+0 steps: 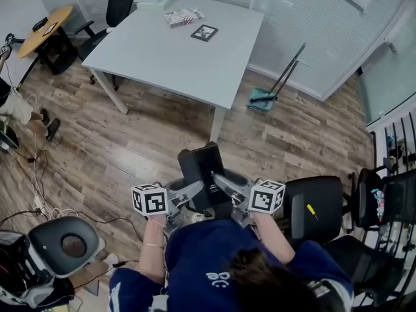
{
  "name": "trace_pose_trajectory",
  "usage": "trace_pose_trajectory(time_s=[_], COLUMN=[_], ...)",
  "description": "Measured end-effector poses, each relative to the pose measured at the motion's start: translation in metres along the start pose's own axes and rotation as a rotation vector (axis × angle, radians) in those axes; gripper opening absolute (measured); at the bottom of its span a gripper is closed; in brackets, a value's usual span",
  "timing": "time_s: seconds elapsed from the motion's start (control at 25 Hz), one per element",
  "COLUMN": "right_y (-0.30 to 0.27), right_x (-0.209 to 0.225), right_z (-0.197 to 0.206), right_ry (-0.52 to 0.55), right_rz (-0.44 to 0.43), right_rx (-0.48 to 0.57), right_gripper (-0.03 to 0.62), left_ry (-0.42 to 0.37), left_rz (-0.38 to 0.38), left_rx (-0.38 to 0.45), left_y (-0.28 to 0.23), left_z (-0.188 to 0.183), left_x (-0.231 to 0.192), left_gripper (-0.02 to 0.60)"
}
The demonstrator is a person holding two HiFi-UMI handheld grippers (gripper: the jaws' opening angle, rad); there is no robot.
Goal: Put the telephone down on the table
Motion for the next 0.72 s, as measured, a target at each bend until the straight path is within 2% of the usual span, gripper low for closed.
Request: trace_pose_trajectory(time_s=[0.16,0.36,0.72], right_y=[-0.010,-0.019,-0.017], right_x=[0.021,0.047,0.103], right_z=[-0.025,-0.069,-0.136], right_ry=[-0.031,-0.021,-0.019], right_rz=[-0.034,-0.069,-0.093], right_rx=[-0.020,-0.054,-0.066], right_gripper=[0.192,0.190,0.189], left_ry=[0.009,0.009,0.027], left_rz=[-0.033,-0.057,-0.082], left_rx=[-0.006,0.028,0.042], left_y=[-0.009,-0.027,-0.077], left_z=[-0.028,-0.069,-0.134], left_x=[-0.013,-0.026,-0.047], left_gripper=[0.173,0.173,0.173])
Point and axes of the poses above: the fingertips, and each gripper's own axes: y backward along the fingers, x to its right, z out of its underside, the point moved 3 cm from there along y, backward along the fingers, and after that the axes turned 13 degrees about -x, right-handed, at the moved point
